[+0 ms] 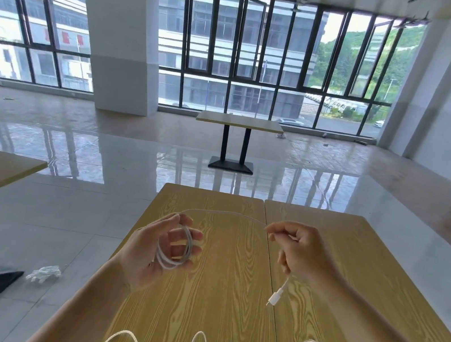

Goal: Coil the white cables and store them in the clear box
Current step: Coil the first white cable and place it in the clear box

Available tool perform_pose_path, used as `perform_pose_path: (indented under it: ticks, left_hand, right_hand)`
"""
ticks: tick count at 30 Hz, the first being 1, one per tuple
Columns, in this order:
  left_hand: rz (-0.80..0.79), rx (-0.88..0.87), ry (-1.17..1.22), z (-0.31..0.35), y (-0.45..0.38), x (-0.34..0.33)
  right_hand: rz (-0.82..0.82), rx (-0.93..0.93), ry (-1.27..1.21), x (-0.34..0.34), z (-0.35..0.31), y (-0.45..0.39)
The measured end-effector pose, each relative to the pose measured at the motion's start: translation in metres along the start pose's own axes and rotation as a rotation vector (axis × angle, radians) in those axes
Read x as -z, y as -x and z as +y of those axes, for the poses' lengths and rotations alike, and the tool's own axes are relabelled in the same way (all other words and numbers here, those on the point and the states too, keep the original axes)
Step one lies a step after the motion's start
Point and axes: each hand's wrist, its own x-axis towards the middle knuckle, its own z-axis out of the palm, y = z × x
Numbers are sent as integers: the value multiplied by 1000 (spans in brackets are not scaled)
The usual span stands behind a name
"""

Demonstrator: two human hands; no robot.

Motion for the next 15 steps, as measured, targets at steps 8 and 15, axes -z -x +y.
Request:
perform_pose_path:
  ticks: [8,15]
  left_hand:
    - [163,-89,167,1,-13,-2]
    - [309,-225,165,2,-18,-14]
  right_hand:
    - [-236,-24,-67,5,0,1]
    - [-168,39,-18,-9,-1,9]
